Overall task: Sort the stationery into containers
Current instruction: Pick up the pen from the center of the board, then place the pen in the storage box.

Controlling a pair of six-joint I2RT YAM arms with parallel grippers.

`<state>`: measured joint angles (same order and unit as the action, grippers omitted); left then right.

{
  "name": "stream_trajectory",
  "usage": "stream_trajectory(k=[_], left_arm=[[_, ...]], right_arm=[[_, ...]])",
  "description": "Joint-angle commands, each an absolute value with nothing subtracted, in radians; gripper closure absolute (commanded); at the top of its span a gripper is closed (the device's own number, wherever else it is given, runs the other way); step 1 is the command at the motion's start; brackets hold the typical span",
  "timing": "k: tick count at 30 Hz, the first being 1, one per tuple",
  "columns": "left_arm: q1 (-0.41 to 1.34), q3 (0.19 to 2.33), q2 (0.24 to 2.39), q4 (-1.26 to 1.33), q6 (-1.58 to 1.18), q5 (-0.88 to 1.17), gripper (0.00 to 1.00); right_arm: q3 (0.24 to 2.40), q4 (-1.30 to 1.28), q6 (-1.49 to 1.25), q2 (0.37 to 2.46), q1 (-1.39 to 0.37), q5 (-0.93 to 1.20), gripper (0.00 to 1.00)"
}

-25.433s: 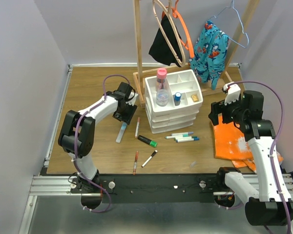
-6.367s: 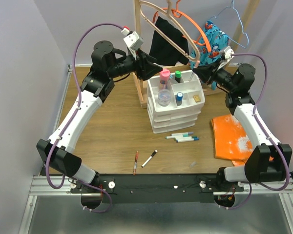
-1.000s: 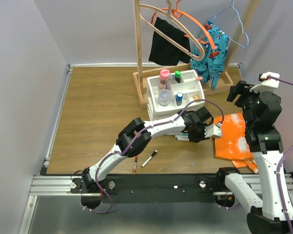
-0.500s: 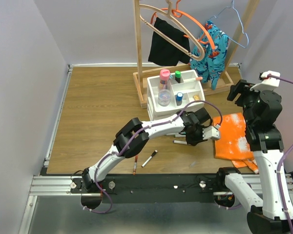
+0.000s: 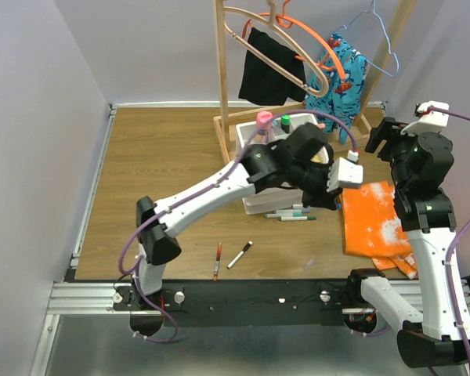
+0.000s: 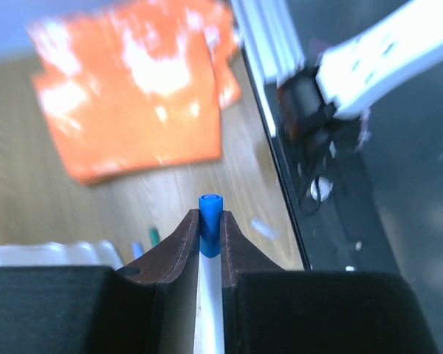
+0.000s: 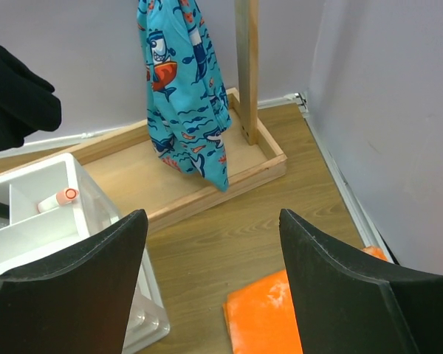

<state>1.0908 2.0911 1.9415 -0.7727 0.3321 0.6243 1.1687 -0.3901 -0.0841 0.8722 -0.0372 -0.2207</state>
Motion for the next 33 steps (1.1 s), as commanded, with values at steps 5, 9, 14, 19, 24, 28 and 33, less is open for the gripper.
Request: stream_trajectory(k=[5,9,14,19,24,28,33], left_arm=[[0.959,2.160,1.809,-0.445,0.117,0.753,0.87],[0.867,2.047,1.798,-0.067,0.011,0.732,0.87],[0.799,2.055,1.873,0.123,-0.031,0.701,0.88],[0.773,2.117,1.980,0.137,0.072,0.683,0.88],[0.773,2.122,2.039,0.118,0.158,0.658,0.88],[0.770,2.108,2.060,0.109,0.215,0.618,0.88],[0.770,2.115,2.095,0.097,0.271,0.545,0.88]], right_arm=[[1.224,-0.382,-0.015,0.894,-0.032,-0.256,0.20],[1.235,-0.380,-0.009,0.905,-0.017,-0.249,0.20],[1.247,-0.397,-0.008,0.917,-0.005,-0.230,0.21],[1.230,-0.406,-0.008,0.904,0.023,-0.225,0.21],[1.204,-0.408,-0.009,0.891,0.028,-0.222,0.21],[1.183,-0.405,-0.017,0.884,0.034,-0.218,0.21],[1.151,-0.394,-0.026,0.874,0.038,-0.209,0.21]])
